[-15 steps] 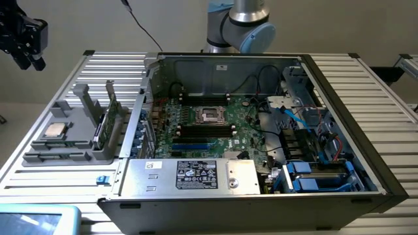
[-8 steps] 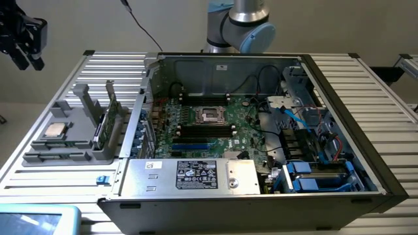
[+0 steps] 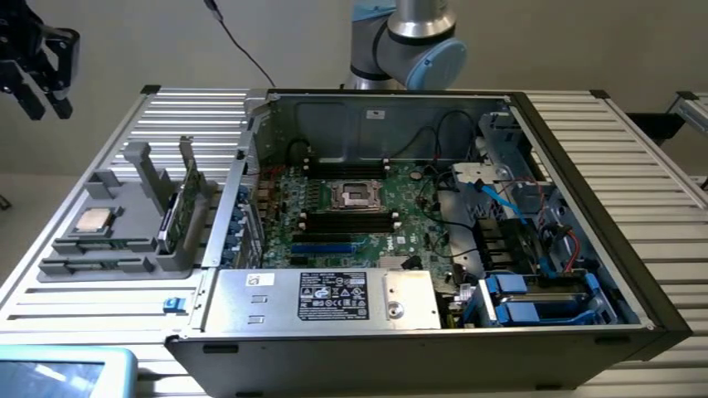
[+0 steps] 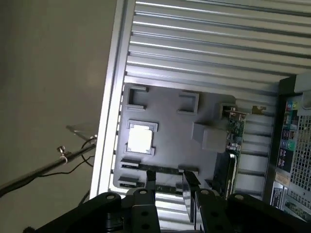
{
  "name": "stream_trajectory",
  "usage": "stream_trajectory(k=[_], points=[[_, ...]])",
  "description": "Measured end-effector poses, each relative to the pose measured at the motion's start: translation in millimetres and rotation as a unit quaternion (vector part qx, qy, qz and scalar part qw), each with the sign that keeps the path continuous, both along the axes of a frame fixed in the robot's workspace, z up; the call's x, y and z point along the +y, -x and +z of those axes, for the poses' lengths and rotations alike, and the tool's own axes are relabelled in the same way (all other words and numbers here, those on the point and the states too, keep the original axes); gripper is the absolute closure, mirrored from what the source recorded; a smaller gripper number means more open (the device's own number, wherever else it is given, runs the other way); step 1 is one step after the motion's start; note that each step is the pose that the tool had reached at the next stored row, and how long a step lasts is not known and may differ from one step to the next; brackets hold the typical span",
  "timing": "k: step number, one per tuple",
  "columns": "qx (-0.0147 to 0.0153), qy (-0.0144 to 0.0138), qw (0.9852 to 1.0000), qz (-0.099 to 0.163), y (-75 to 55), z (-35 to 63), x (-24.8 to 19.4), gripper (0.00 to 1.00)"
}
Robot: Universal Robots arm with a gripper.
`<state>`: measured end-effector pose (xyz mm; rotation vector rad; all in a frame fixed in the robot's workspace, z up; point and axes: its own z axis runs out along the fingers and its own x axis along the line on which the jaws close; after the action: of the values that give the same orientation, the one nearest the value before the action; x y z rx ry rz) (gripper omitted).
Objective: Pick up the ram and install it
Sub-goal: 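Reach for the ram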
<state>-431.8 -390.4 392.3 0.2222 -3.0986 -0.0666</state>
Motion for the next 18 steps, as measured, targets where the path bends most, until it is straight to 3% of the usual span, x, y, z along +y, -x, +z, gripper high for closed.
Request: stream_trajectory(k=[4, 9, 14, 18], points=[[0.0, -0.0004, 0.9993, 0.036, 0.7, -0.6, 0.0, 0.65], [-0.0001, -0.0019, 0.9968, 0.08, 1.6, -2.1, 0.0, 0.65], [-0.0002, -0.0051, 0.9923, 0.124, 2.4, -4.7, 0.0, 0.65], [-0.0005, -0.0082, 0.9874, 0.158, 3.1, -7.1, 0.0, 0.65]])
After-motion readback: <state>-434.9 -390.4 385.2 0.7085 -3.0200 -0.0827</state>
